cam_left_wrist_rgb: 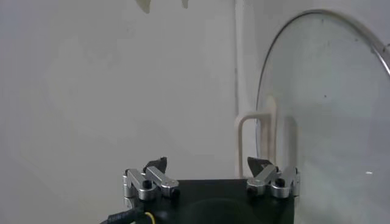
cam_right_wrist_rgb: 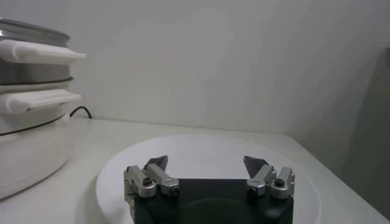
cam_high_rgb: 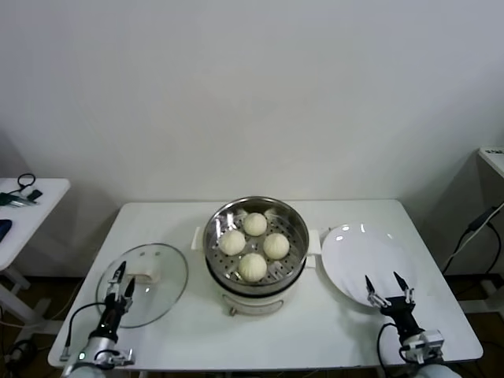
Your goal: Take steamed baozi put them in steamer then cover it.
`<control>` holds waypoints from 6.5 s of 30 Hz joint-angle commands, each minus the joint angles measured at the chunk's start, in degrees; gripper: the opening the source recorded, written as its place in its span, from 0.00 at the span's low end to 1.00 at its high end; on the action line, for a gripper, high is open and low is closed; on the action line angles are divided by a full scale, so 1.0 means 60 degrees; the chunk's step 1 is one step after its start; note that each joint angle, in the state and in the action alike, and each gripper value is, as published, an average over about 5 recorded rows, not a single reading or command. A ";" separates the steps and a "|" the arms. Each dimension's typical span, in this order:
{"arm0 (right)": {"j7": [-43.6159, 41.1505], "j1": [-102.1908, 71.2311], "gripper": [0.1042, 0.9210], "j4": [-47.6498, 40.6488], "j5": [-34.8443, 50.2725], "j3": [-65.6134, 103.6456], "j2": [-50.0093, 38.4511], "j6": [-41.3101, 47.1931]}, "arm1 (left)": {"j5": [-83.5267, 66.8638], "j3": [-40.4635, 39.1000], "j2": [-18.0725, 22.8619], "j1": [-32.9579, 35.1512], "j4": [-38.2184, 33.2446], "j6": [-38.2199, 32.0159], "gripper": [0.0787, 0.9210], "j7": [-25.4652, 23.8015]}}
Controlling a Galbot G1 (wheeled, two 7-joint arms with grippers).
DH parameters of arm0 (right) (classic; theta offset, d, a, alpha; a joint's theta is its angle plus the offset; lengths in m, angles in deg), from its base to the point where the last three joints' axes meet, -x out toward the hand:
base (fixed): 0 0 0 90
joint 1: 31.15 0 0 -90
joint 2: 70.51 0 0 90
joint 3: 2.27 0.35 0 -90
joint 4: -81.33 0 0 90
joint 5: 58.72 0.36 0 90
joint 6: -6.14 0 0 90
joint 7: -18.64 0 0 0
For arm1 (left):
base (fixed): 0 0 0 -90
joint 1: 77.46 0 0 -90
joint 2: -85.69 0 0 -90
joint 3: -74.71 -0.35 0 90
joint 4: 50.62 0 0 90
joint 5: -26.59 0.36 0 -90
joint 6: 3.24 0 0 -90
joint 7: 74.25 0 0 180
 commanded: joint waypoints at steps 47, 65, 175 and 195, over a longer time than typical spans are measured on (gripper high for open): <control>0.0302 -0.0140 0.88 0.0274 -0.0114 0.0449 0.0047 0.0030 | -0.1765 0.0249 -0.0841 0.0408 -0.3129 0.1390 0.06 -0.1754; 0.0118 0.0083 0.88 0.0102 -0.0300 0.0126 -0.0112 0.0189 | -0.2849 -0.1360 -0.2206 0.0236 -0.7371 0.5582 0.06 -0.4283; 0.0037 0.0596 0.88 -0.0195 -0.0430 -0.0012 -0.0104 -0.0245 | 0.0101 -0.7811 0.1002 -0.2413 -0.5945 0.7880 0.53 -0.5153; 0.0718 0.0584 0.88 0.0120 -0.0346 -0.0307 0.0118 -0.0747 | -0.6968 -0.3443 0.0363 0.0415 -0.7812 0.3546 0.88 -0.1617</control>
